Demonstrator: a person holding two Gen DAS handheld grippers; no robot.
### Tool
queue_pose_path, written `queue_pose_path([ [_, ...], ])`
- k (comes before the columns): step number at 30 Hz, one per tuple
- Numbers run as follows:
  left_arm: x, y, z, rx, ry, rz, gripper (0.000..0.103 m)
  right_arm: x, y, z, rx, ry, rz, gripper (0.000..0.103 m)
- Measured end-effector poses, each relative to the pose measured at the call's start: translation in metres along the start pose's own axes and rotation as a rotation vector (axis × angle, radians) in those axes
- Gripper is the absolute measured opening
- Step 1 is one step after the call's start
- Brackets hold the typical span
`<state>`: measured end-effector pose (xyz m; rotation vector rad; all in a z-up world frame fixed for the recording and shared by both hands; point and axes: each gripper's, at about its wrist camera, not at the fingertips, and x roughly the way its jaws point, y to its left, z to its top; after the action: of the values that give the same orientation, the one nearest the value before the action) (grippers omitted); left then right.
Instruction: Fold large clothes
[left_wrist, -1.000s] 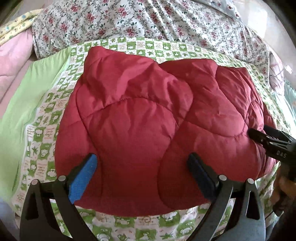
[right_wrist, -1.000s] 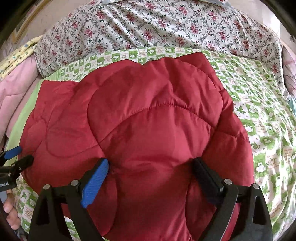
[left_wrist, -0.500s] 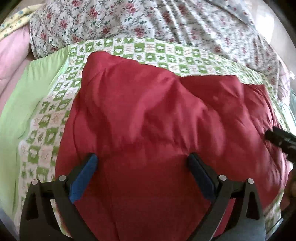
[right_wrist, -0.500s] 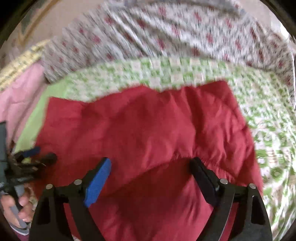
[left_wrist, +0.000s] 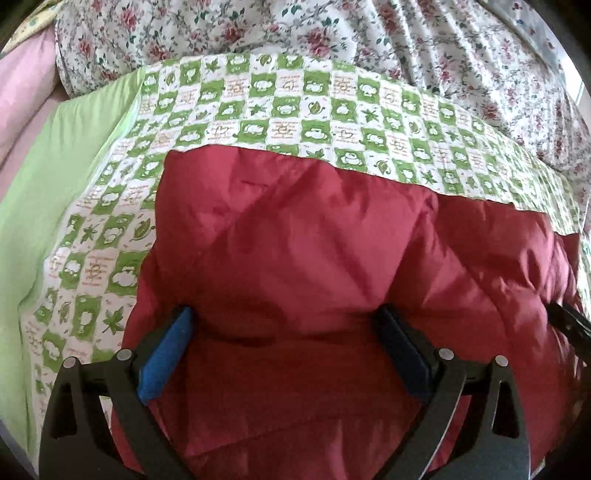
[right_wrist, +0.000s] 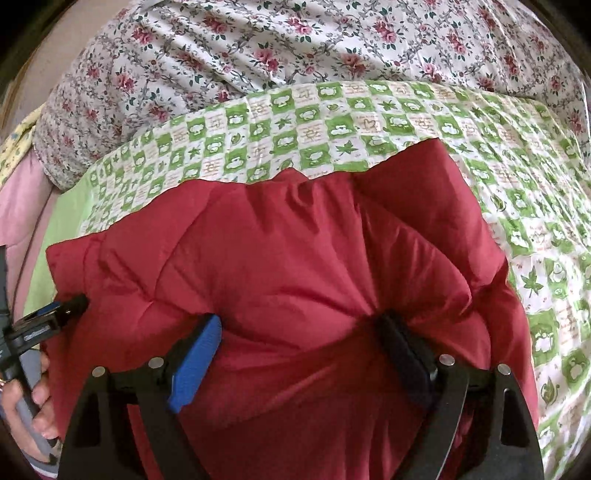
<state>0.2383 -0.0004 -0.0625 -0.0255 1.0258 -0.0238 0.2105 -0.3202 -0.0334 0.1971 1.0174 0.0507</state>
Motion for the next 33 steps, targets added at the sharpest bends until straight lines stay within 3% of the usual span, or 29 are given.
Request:
queue_pose_path([
  [7,-0.069,-0.019,-0.054,0.089,-0.066,-0.099,0.099,-0.003,-0.001,0.001,0.007,-0.028,0.007,0.088],
  [13,-0.105,-0.034,-0.101,0.159,-0.074,-0.12,0.099,-0.077,0.01,-0.033,-0.025,-0.132,0.046,0.087],
  [17,-0.102,-0.028,-0.114,0.133,-0.034,-0.124,0.099,-0.106,0.018,-0.08,-0.1,-0.12,0.033,0.087],
  [21,-0.088,-0.024,-0.115,0.1,-0.013,-0.124,0.099,-0.091,0.016,-0.114,-0.137,-0.064,-0.023,0.087],
  [26,-0.074,-0.034,-0.113,0.116,-0.019,-0.076,0.103,-0.078,0.009,-0.119,-0.124,-0.078,-0.049,0.091],
  [33,-0.071,-0.031,-0.113,0.116,-0.023,-0.069,0.103,-0.086,0.008,-0.121,-0.102,-0.089,-0.048,0.091],
])
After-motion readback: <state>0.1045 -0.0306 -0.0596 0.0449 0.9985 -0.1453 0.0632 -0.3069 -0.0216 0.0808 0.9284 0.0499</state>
